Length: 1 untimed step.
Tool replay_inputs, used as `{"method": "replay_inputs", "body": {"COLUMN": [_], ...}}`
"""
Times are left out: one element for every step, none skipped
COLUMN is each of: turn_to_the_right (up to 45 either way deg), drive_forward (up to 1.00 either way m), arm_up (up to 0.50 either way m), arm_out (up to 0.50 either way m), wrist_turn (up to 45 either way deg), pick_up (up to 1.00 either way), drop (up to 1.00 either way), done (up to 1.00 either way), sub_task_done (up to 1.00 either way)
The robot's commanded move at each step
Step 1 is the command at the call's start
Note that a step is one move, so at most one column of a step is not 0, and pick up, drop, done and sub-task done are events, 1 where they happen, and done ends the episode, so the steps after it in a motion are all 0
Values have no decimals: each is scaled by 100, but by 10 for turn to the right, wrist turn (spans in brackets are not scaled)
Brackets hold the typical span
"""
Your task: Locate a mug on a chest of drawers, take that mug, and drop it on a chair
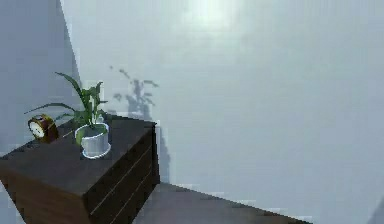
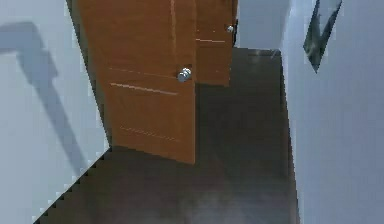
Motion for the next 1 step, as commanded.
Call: {"method": "replay_inputs", "body": {"turn_to_the_right": [0], "drive_forward": [90], "arm_up": [0], "arm_out": [0], "wrist_turn": [0], "pick_up": [0], "drop": [0], "done": [0], "sub_task_done": [0]}}
